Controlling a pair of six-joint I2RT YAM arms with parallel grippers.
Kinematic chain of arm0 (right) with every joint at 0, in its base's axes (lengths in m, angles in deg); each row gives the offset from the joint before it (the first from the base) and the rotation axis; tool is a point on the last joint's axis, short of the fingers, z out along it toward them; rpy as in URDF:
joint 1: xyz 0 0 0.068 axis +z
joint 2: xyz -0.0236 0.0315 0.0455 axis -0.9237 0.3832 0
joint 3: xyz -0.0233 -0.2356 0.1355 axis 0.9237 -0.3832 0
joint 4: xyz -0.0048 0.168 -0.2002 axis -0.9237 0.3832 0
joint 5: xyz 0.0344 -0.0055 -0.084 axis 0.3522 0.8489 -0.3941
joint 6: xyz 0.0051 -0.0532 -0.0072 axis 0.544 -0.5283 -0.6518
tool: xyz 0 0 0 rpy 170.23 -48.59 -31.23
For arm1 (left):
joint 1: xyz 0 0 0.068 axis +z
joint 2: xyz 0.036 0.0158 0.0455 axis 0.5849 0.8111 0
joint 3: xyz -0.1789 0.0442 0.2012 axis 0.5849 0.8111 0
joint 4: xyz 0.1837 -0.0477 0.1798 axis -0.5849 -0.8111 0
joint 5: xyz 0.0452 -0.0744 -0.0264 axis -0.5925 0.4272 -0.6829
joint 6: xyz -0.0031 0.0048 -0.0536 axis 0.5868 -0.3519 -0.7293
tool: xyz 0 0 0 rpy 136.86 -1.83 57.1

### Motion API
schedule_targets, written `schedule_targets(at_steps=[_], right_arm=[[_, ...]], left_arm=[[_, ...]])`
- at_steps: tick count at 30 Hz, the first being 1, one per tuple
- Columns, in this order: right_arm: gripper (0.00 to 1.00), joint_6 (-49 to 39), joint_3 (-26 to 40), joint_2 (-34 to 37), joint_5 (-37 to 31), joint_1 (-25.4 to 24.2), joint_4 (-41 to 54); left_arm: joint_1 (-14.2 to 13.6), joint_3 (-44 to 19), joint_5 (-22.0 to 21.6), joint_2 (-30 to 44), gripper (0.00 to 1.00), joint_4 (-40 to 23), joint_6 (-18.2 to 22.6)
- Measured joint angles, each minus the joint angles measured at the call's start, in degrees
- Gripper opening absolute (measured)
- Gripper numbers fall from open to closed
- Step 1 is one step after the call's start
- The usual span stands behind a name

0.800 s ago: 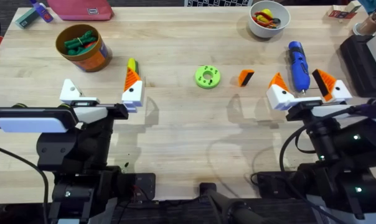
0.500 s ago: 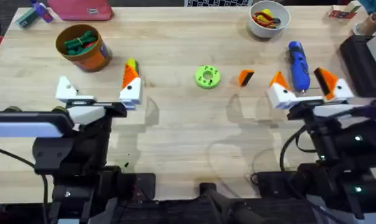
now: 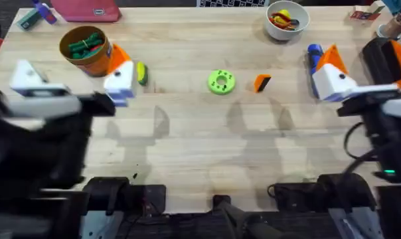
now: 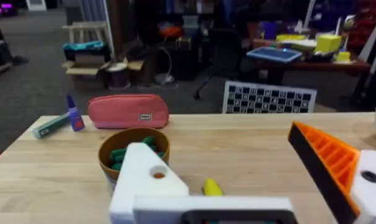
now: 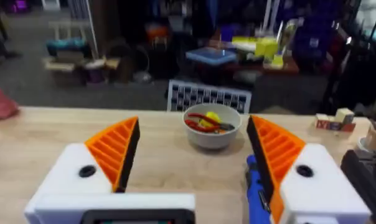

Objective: Pick up the gripper from the table and insert it into the empty holder that is missing its gripper. Then pick up a screw, insert it into the mounting hole, and use the screwdriver to tighten it. Finally, clean up the table by picking up the vegetable and placing it into the bucket.

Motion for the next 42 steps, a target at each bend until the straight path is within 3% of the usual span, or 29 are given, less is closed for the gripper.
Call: schedule_targets(at_steps=[7,18,24,32,37,42], right_arm=[[0.993,-0.02,18.62,16.7,0.0,0.0,21.76],[0.993,-0.02,35.64,41.13,0.04,0.0,40.7],[0.994,-0.02,39.28,49.46,0.02,0.0,46.93],[0.993,-0.02,39.3,54.94,0.03,0.0,46.92],[0.993,-0.02,39.39,55.04,0.04,0.0,46.75],[0.993,-0.01,39.39,55.04,0.04,0.0,46.79]], left_arm=[[-0.02,-20.76,-0.96,21.5,0.985,-18.37,0.34],[-0.02,-43.16,-1.07,52.89,0.985,-42.41,0.43],[-0.02,-45.63,-0.87,62.53,0.985,-45.92,0.43],[-0.02,-46.15,1.04,68.2,0.999,-45.97,0.16],[-0.02,-52.25,1.55,75.37,0.992,-50.77,-2.24],[-0.02,-58.29,1.95,85.17,0.993,-51.13,-5.11]])
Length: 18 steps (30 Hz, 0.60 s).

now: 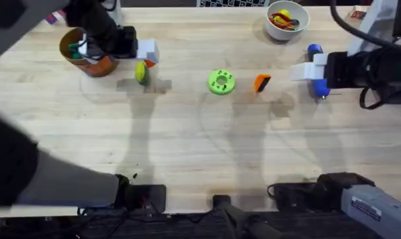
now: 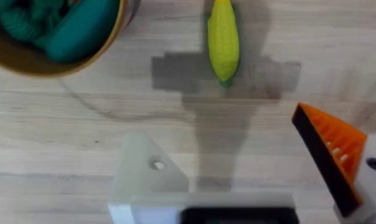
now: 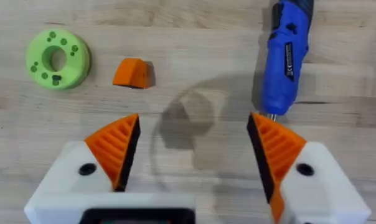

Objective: Pick up the gripper from the table and insert it into the empty holder that is missing its gripper. Then pick up a screw, insert it into the mounting hole, and use the screwdriver to tighten it. Finally, clean up the table by picking up the vegetable and placing it into the bucket.

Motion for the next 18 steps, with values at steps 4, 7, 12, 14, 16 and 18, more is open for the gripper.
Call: schedule_targets(at_steps=[4,7,12,14,16,18], right_arm=[[0.993,-0.01,0.0,0.0,-0.01,0.0,-0.01],[0.993,-0.01,0.0,0.0,0.0,0.0,-0.01],[0.993,-0.01,0.0,0.0,0.0,0.0,0.01],[0.993,-0.01,0.0,0.0,-0.01,0.0,-0.01],[0.993,-0.01,0.0,0.0,0.0,0.0,-0.01],[0.992,-0.01,0.0,0.0,0.0,0.0,-0.01]], left_arm=[[0.02,-1.6,0.04,6.78,0.992,2.53,-1.61],[0.02,-1.64,0.05,10.68,0.983,5.44,-2.54],[0.02,-1.64,0.07,14.11,0.933,9.8,-3.32],[0.02,-1.66,0.09,14.72,0.911,10.78,-3.44],[0.02,-1.71,0.11,15.37,0.902,11.28,-3.47],[0.02,-1.77,0.13,16.13,0.899,11.46,-3.59]])
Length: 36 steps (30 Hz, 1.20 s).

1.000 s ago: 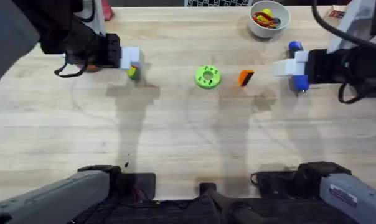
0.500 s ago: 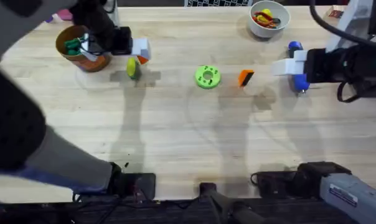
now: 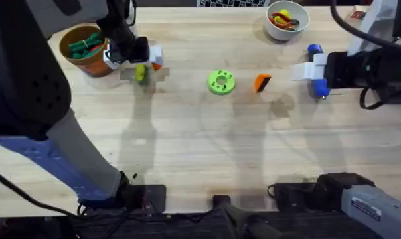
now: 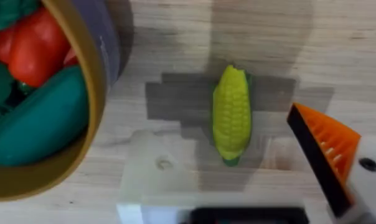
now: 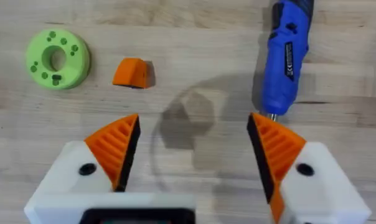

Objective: Pick up the gripper from the table and insert it into the empty holder that is missing its gripper. Then pick up a screw, insert it into the mounting hole, and use the screwdriver to tighten it. Finally, clean up the table by picking up the vegetable and placing it into the bucket.

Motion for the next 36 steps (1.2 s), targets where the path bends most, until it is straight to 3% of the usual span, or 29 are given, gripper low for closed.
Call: schedule_targets(at_steps=[7,10,12,16,17,36], right_arm=[[0.994,0.0,0.0,0.0,-0.02,0.0,0.0],[0.994,0.0,0.0,0.0,0.0,0.0,0.02],[0.993,0.0,0.0,0.0,-0.01,0.0,0.02],[0.993,0.02,0.0,0.0,0.0,0.0,0.02],[0.993,0.0,0.0,0.0,0.0,0.0,0.01],[0.993,0.0,0.0,0.0,-0.01,0.0,0.09]], left_arm=[[0.0,-0.16,0.57,2.84,0.888,0.07,-0.09],[0.07,-0.31,0.77,2.84,0.819,0.15,-0.29],[0.04,-0.31,0.94,2.84,0.67,0.28,-0.44],[0.04,-0.33,1.53,2.84,0.118,0.41,-0.61],[0.04,-0.4,1.56,2.84,0.031,0.44,-0.44],[-0.32,-1.09,1.38,0.42,0.011,-2.59,-0.66]])
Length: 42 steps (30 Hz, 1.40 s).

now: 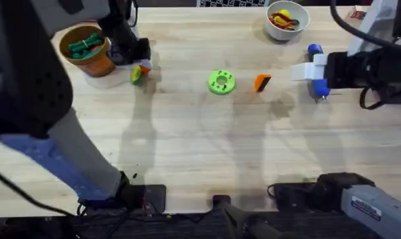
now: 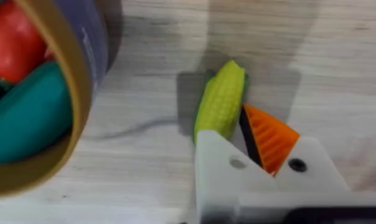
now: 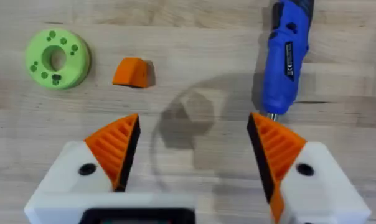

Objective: Pick up the gripper from the table and insert it into the empty holder that is missing its gripper. Then pick up a screw, insert it into the mounting hole, and use the screwdriver to tighten it. Finally, clean up the table by picking up the vegetable and placing it into the bucket.

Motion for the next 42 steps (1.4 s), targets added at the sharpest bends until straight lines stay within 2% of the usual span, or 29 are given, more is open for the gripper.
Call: schedule_targets(at_steps=[10,15,20,21,22,42], right_arm=[[0.994,0.0,0.0,0.0,0.01,0.0,0.42],[0.994,0.0,0.02,-0.01,0.01,0.0,0.42],[0.993,0.01,0.02,0.0,0.01,0.0,0.42],[0.993,0.0,0.02,0.0,0.01,0.0,0.42],[0.992,0.0,0.02,0.0,0.01,0.0,0.42],[0.992,0.0,0.02,0.0,0.01,0.0,0.42]], left_arm=[[-1.78,-1.14,-0.02,-18.57,0.011,-5.25,0.0],[-1.73,-1.25,-0.03,-23.6,0.029,-7.58,0.11],[-1.73,-1.25,-0.26,-25.06,0.813,-7.86,-0.02],[-1.73,-1.25,-0.26,-25.06,0.939,-7.88,-0.27],[-1.73,-1.25,-0.31,-25.04,0.971,-7.88,-0.24],[-1.73,-1.25,-1.33,-25.02,0.985,-7.64,-0.24]])
